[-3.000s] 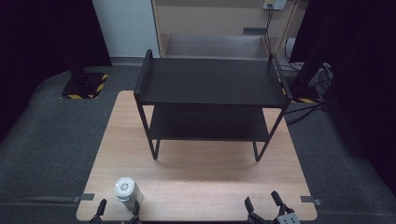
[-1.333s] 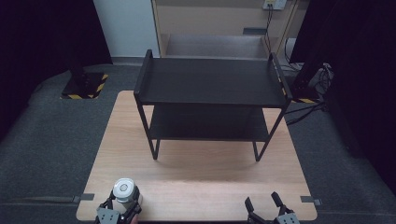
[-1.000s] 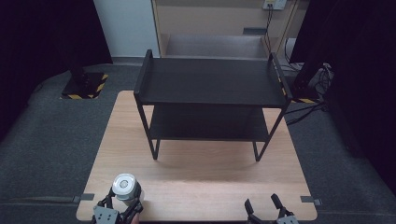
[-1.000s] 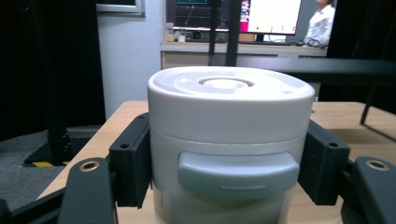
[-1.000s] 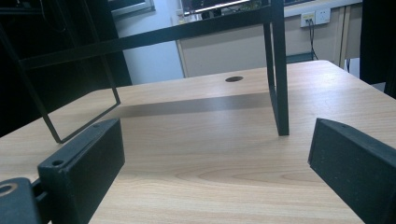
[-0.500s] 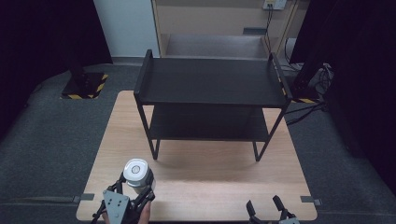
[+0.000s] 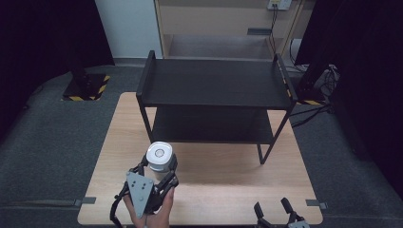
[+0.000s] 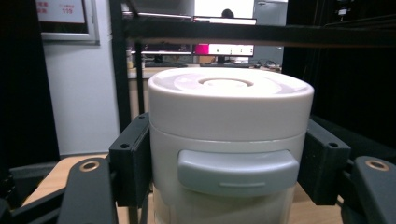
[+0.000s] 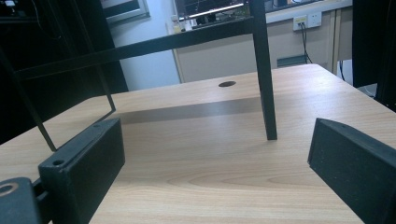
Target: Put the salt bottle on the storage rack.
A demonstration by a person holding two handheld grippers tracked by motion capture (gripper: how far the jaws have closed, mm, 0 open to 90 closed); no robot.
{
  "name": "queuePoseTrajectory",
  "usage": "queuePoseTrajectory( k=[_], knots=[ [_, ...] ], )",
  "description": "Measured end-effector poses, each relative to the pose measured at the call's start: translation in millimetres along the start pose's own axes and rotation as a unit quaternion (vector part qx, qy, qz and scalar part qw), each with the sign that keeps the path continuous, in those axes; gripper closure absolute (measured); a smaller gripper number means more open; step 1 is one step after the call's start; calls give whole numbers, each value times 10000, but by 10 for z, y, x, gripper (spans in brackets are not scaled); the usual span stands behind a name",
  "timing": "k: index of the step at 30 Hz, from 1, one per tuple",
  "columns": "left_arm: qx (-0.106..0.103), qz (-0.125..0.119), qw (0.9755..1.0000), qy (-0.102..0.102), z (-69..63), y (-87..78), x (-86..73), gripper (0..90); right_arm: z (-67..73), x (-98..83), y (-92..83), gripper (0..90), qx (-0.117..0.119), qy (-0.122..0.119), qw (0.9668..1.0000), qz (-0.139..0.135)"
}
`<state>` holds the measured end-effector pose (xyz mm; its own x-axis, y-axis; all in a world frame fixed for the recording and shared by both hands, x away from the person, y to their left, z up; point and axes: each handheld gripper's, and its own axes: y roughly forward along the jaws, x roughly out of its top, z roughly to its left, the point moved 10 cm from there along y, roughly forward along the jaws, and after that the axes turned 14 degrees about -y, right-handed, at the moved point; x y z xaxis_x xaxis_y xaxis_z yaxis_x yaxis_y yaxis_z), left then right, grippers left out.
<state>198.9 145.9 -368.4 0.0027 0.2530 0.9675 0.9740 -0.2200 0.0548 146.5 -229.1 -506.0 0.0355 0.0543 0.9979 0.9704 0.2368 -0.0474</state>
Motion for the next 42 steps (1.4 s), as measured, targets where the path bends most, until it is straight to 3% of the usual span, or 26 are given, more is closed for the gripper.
queuePoseTrajectory(
  k=[9, 19, 32, 42],
  knots=[
    [-16, -36, 10000, -75, -185, 308, 89, 304, -32, 2, 6, 39, 10, 13, 10000, -3],
    [32, 32, 10000, 27, -316, 658, 125, 304, -89, -10, 28, 40, -3, 41, 10000, 21],
    [289, 154, 9995, 23, -361, 1041, 80, 305, -205, -43, 105, 41, -37, 76, 9999, 84],
    [378, 174, 9991, 54, -349, 1207, 33, 304, -248, -58, 165, 41, -41, 77, 9999, 129]
  ],
)
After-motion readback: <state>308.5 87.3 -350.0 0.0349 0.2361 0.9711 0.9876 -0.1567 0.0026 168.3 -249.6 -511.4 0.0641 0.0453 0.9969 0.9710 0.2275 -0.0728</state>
